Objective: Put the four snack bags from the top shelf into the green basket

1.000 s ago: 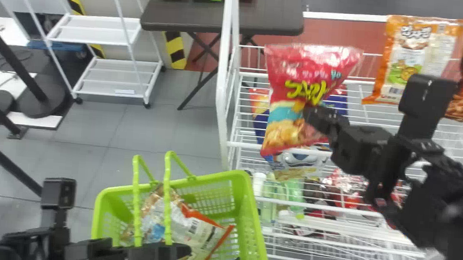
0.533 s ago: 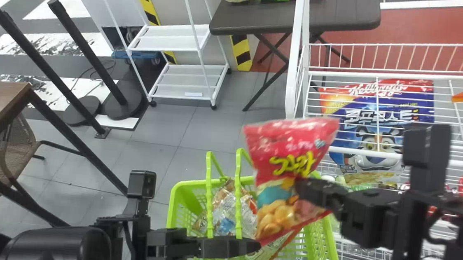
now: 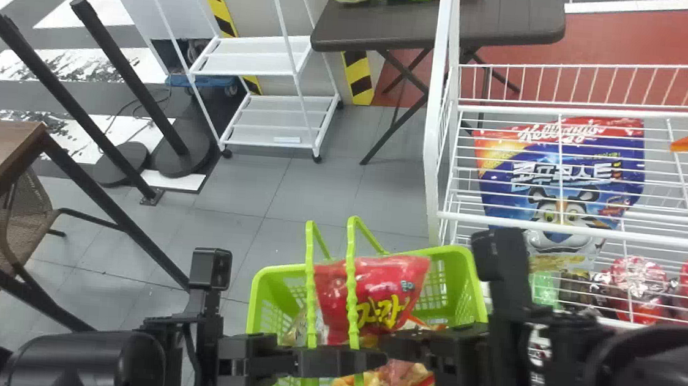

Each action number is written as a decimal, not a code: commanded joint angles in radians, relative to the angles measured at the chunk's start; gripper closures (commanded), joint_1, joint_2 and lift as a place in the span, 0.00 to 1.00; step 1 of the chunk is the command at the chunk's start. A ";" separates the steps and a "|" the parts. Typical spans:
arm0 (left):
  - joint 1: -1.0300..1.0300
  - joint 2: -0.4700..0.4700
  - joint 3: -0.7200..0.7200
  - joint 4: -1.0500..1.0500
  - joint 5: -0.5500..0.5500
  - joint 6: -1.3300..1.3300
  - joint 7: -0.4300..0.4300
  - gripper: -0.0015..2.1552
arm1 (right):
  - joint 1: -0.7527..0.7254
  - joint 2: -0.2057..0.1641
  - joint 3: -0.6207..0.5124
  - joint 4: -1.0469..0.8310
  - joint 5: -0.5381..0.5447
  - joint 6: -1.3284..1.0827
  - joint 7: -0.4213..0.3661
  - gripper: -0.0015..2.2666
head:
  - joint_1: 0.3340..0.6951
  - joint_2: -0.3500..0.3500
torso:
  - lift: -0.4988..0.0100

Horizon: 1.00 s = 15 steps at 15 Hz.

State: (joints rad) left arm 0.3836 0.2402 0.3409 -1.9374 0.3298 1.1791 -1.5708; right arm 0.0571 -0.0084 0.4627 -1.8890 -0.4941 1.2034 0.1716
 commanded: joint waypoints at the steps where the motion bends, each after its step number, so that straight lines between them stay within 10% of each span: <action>1: 0.000 -0.002 0.000 0.000 0.000 0.001 -0.010 1.00 | -0.071 0.009 0.062 0.125 0.020 -0.072 0.002 0.90 | 1.00 1.00 | 0.98; 4: 0.000 -0.002 0.000 0.002 0.000 0.001 -0.010 1.00 | -0.120 0.009 0.088 0.186 0.025 -0.041 0.002 0.00 | 1.00 1.00 | 0.98; 12: 0.000 -0.001 0.000 0.003 -0.002 0.001 -0.010 1.00 | 0.101 0.004 -0.392 -0.295 -0.077 0.140 0.091 0.03 | 1.00 1.00 | 0.98; 15: -0.002 0.001 -0.002 0.005 0.000 0.001 -0.010 1.00 | 0.058 0.002 -0.519 -0.274 0.092 -0.004 0.071 0.03 | 1.00 0.92 | 0.98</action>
State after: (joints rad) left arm 0.3823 0.2402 0.3400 -1.9336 0.3287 1.1799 -1.5708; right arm 0.1462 -0.0054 -0.0064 -2.1866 -0.4976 1.2527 0.2468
